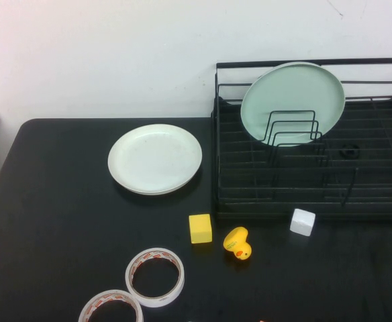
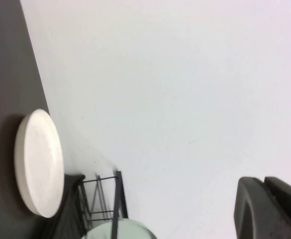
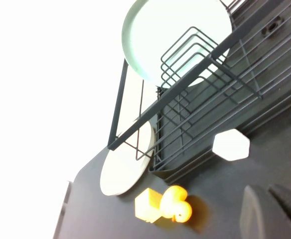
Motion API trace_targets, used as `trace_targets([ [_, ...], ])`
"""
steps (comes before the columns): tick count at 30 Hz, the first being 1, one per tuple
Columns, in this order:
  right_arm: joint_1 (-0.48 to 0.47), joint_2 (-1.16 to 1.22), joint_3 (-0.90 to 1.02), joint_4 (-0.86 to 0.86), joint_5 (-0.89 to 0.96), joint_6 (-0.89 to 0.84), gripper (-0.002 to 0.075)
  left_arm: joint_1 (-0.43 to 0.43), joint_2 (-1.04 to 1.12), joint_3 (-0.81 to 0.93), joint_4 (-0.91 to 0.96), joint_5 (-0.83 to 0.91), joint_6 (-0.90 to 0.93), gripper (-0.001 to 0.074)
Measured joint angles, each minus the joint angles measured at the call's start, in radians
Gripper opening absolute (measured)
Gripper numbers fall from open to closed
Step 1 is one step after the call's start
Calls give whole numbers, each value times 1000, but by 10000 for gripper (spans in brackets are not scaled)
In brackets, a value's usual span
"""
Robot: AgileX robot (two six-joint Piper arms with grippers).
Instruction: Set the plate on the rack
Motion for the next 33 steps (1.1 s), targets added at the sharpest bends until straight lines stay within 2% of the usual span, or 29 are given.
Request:
trace_targets([
  [5,0,0,0,2,-13,-23,10,0,0,0,-30,-2,6,-2],
  [10,0,0,0,-7,-13,-99,9,0,0,-55,187,83,198,-2],
  [15,0,0,0,-7,-9,-121,9,0,109,-343,483,298,465,-2],
  [17,0,0,0,-7,-9,-129,10,0,216,-484,590,416,509,-2],
  [22,0,0,0,-7,-9,-144,9,-2,513,-770,683,710,537,-2],
  [25,0,0,0,-9,-9,-146,10,-33,684,-892,703,813,541,-2],
  [28,0,0,0,-9,-9,-146,10,-98,814,-969,750,842,572,0],
  [31,0,0,0,-11,-9,-146,9,-191,924,-1034,871,851,577,24],
  [33,0,0,0,-13,-9,-152,10,-251,1003,-1082,989,866,503,55],
])
